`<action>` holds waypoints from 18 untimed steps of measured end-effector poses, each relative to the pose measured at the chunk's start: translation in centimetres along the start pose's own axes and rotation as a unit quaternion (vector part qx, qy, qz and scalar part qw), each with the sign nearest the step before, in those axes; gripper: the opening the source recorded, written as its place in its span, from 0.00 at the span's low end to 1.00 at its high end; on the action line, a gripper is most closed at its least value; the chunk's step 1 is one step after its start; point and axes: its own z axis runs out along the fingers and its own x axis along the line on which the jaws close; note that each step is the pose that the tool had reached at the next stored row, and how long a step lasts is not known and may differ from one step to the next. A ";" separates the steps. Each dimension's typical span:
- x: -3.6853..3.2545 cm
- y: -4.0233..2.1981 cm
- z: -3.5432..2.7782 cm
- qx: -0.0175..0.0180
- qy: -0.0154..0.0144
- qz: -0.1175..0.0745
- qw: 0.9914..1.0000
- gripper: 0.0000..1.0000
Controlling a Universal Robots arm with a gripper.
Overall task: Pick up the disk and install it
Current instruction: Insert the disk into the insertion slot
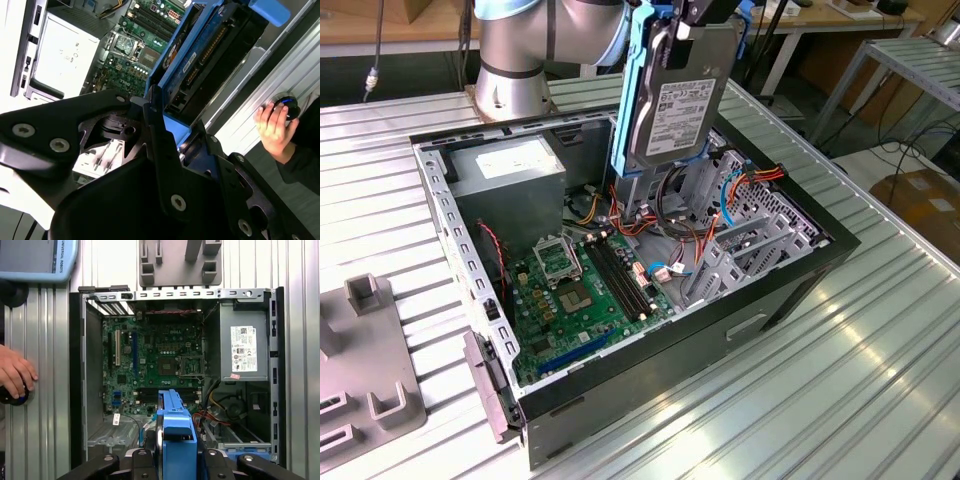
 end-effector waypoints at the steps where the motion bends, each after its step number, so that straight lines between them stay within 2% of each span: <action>1: 0.04 -0.05 0.01 0.000 0.000 0.000 1.000 0.37; 7: 0.26 -0.48 0.05 0.000 0.001 0.000 1.000 0.37; 9: 0.26 -0.64 0.06 0.000 0.003 0.000 1.000 0.37; 18: 0.40 -0.66 0.07 0.000 0.003 0.000 1.000 0.37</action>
